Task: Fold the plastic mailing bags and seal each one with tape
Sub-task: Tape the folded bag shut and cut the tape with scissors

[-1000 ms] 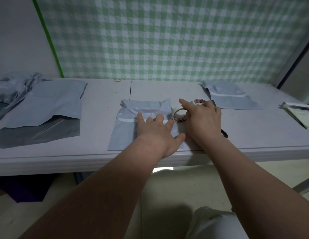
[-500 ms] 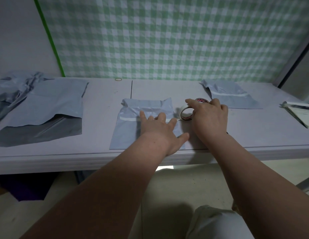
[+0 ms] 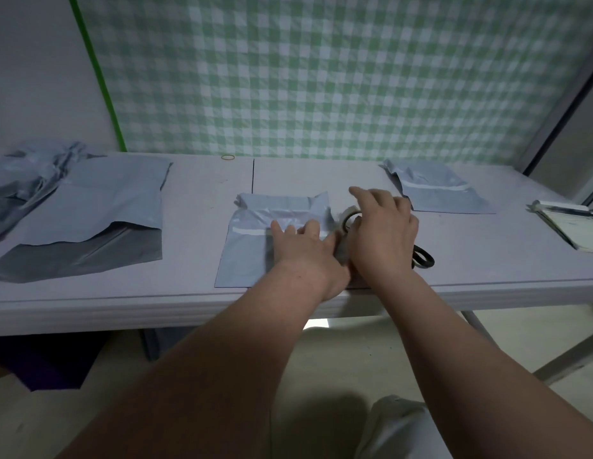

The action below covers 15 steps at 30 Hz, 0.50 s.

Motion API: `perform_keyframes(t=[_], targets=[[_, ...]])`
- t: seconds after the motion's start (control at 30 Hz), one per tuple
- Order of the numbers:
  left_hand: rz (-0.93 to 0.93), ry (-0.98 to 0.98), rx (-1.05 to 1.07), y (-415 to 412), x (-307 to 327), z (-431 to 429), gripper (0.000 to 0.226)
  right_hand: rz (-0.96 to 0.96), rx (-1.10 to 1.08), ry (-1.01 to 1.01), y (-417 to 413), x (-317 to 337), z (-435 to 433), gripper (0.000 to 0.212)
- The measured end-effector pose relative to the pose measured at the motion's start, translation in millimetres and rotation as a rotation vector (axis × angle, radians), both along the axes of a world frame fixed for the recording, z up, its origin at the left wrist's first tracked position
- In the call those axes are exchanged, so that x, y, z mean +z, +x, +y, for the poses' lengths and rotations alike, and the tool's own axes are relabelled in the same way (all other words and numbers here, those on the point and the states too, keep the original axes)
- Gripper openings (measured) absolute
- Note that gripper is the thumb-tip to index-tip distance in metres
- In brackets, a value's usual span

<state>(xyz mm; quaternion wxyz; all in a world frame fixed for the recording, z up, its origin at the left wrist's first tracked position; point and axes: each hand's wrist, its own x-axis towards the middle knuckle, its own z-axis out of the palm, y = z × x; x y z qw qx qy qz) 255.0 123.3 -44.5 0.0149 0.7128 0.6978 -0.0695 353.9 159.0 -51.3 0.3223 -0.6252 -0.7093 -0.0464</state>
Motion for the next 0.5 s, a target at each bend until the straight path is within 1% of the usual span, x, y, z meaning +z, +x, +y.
perform_keyframes(t=[0.07, 0.2, 0.27, 0.33, 0.5], targets=[[-0.021, 0.004, -0.004, -1, -1, -2, 0.061, 0.0, 0.07, 0.05, -4, -4, -4, 0.049], [-0.107, 0.037, -0.011, -8, -3, -5, 0.055, -0.067, 0.135, -0.064, -1, -11, -5, 0.034], [-0.124, 0.045, -0.006, -12, -4, -5, 0.054, -0.087, 0.142, -0.077, -1, -14, -6, 0.027], [-0.112, 0.049, 0.002, -12, -5, -6, 0.054, -0.109, 0.139, -0.083, -2, -16, -8, 0.025], [-0.115, 0.067, 0.047, -13, -9, -12, 0.058, -0.163, 0.091, -0.111, -3, -16, -9, 0.028]])
